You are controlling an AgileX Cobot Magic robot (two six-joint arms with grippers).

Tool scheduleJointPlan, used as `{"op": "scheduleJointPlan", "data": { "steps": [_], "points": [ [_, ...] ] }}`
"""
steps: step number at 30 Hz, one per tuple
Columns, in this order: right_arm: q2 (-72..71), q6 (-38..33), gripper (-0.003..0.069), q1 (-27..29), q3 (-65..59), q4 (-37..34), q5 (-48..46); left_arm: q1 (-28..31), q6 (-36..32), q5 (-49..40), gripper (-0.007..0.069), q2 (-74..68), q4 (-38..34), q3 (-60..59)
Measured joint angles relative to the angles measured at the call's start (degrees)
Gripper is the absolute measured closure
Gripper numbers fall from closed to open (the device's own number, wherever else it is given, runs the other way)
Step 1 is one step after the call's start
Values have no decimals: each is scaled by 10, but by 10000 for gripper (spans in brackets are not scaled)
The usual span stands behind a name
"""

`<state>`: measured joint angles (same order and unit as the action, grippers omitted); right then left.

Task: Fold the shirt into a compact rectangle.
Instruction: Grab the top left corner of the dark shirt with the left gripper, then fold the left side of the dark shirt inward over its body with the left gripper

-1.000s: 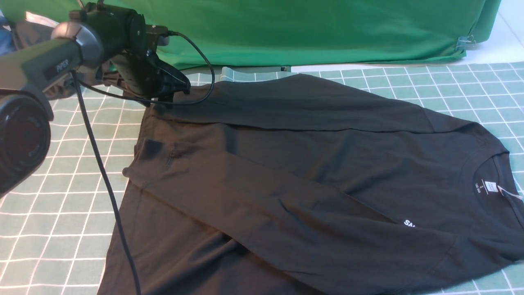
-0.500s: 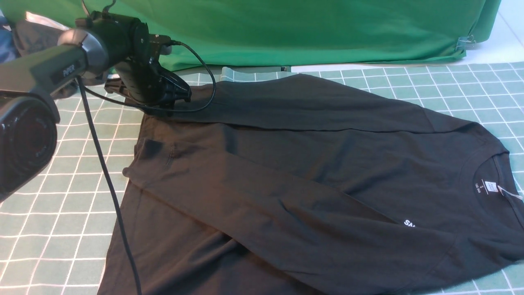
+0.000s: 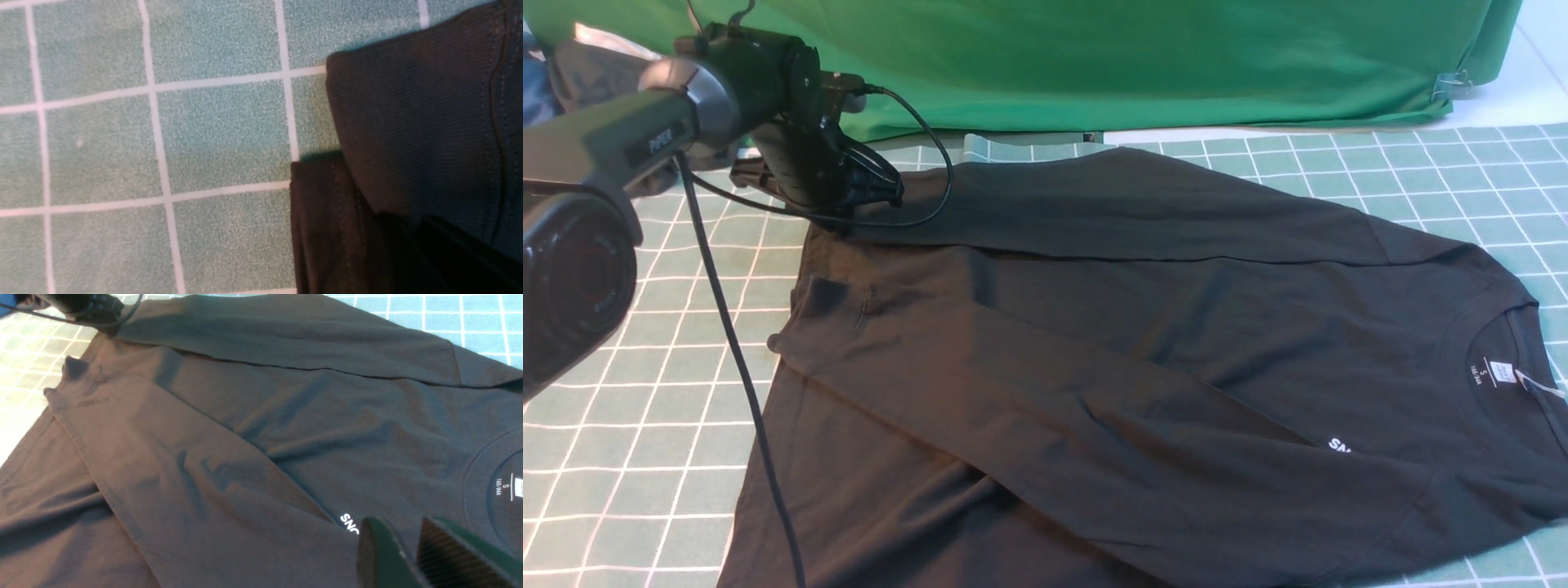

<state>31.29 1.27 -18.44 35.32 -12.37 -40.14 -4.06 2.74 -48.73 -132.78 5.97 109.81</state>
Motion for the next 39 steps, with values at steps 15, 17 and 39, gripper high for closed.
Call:
{"op": "scheduleJointPlan", "data": {
  "steps": [15,17,39],
  "points": [
    [17,56,516,0,0,66,39,-12,-14,-121,608,92,-8,0],
    [39,88,516,0,1,110,42,-20,-15,-146,608,113,-13,-1],
    [132,101,511,0,51,197,75,-158,107,-128,608,484,-16,-455]
  ]
}}
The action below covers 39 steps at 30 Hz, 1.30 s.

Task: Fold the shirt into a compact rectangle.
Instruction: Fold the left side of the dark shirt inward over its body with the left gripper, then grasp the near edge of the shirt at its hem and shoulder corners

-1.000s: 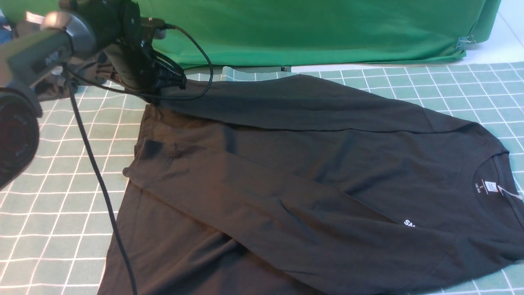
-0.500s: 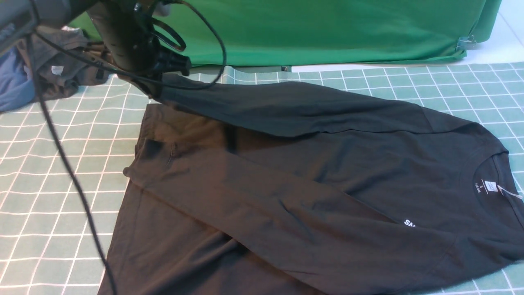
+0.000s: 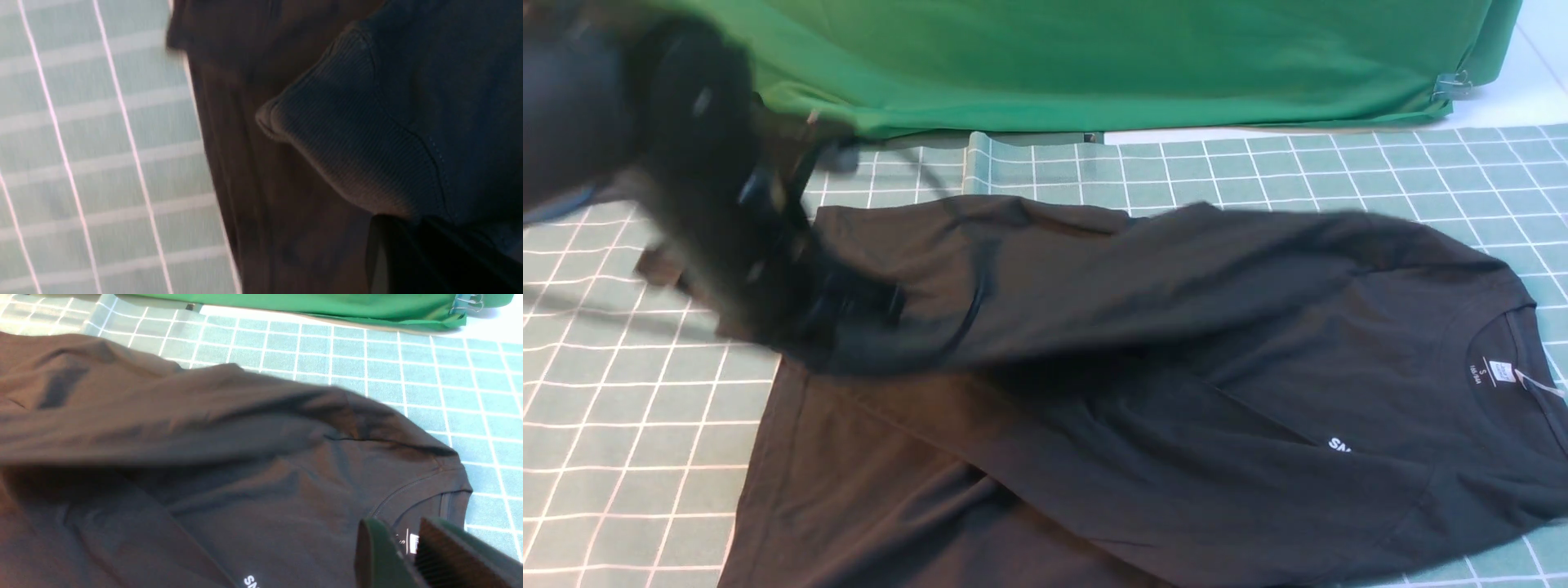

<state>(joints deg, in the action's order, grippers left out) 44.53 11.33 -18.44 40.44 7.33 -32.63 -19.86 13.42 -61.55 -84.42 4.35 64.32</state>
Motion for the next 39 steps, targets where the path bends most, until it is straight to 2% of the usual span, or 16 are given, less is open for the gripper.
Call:
{"op": "scheduleJointPlan", "data": {
  "steps": [8,12,17,21,23,26,31,39],
  "points": [
    [0,0,506,0,0,0,-1,-10,14,53,608,47,-32,-103],
    [0,0,506,0,0,-2,-2,-11,14,67,564,44,-50,-110],
    [0,0,505,0,0,-3,-6,-12,14,78,405,44,-25,-110],
    [0,0,504,0,0,-3,-15,-12,20,50,221,44,0,-110],
    [0,0,503,0,0,-4,-22,-12,34,26,153,44,11,-113],
    [0,0,503,0,0,-4,-31,-12,48,6,106,45,19,-131],
    [0,0,503,0,0,-5,-45,-12,71,1,98,45,13,-203],
    [0,0,497,0,0,-5,-45,-12,122,49,106,46,21,-287]
  ]
}}
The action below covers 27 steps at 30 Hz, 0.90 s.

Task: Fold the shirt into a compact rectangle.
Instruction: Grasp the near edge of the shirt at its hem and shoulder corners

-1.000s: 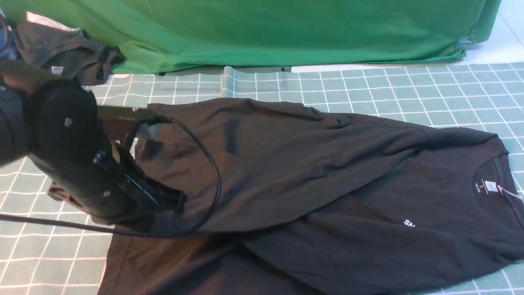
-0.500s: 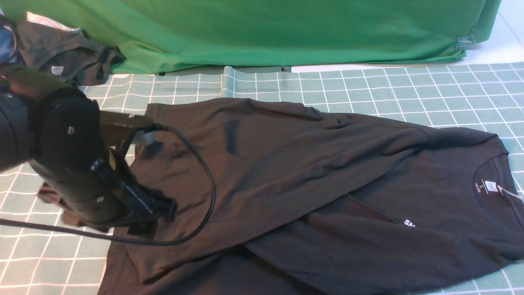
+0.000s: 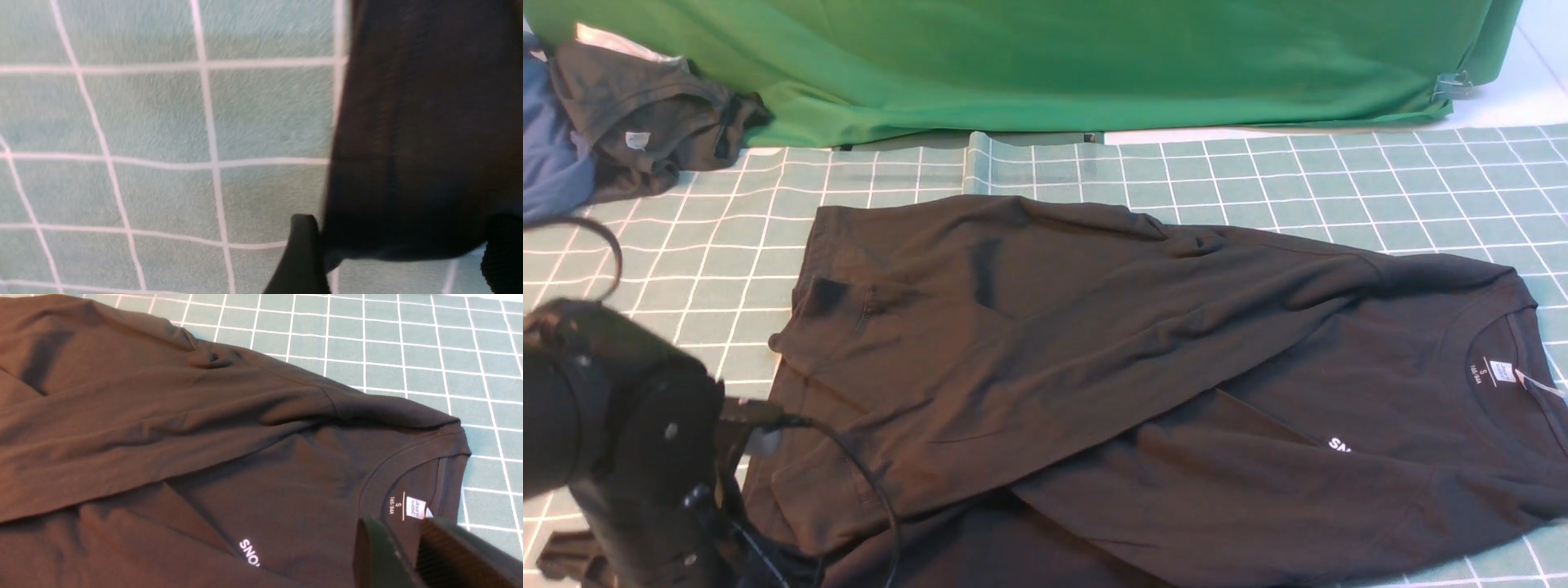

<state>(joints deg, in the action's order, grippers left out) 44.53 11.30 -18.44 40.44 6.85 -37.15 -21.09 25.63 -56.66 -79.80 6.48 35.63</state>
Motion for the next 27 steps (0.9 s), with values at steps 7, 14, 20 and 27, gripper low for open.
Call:
{"op": "scheduleJointPlan", "data": {
  "steps": [7,14,20,27],
  "points": [
    [0,0,494,0,0,0,-1,0,29,29,106,1,15,-37],
    [0,0,494,0,0,0,-2,0,31,64,231,1,-10,-49],
    [0,-14,494,0,1,-5,-28,0,-3,69,575,1,-17,-49],
    [58,-123,494,0,49,-96,-213,0,-33,22,610,71,-58,-13]
  ]
}}
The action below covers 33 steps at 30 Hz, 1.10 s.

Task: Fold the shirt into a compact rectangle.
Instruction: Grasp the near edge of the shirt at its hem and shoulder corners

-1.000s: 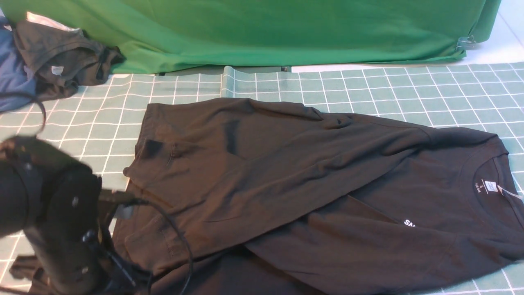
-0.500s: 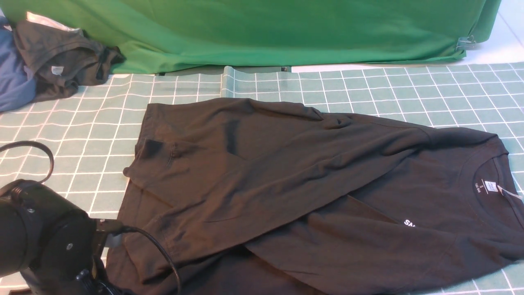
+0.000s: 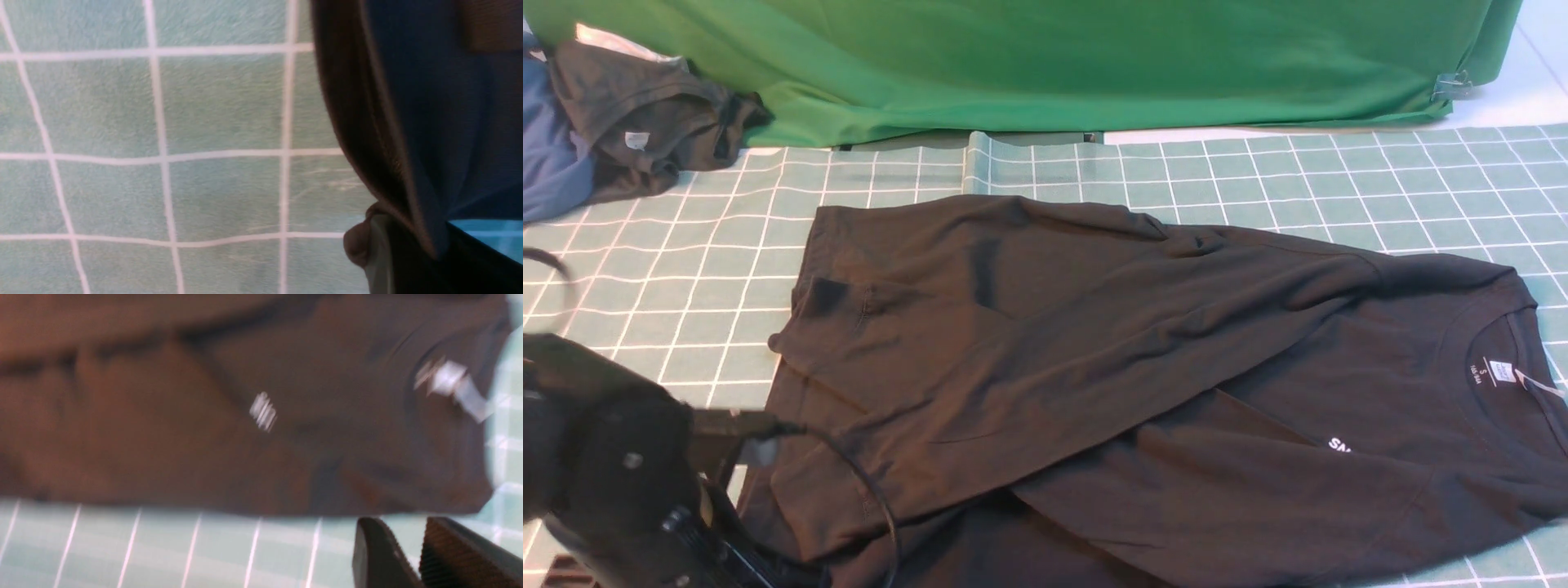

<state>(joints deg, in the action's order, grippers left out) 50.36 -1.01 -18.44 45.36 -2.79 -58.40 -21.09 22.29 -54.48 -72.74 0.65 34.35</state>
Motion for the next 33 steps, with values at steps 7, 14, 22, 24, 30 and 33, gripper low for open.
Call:
{"op": "scheduleJointPlan", "data": {
  "steps": [7,14,22,24,30,33],
  "points": [
    [107,-159,472,-2,9,-127,-32,0,-1,-40,610,106,-13,4],
    [197,-221,310,-73,9,-114,-12,0,-1,-68,610,164,-47,4],
    [267,-220,105,-181,-41,-25,135,0,25,-82,610,197,0,4],
    [279,-220,96,-188,-50,-16,160,0,28,-82,610,197,8,4],
    [337,-219,90,-192,-66,0,209,0,30,-75,610,197,18,4],
    [355,-219,89,-192,-66,1,222,0,30,-67,610,197,21,4]
  ]
}}
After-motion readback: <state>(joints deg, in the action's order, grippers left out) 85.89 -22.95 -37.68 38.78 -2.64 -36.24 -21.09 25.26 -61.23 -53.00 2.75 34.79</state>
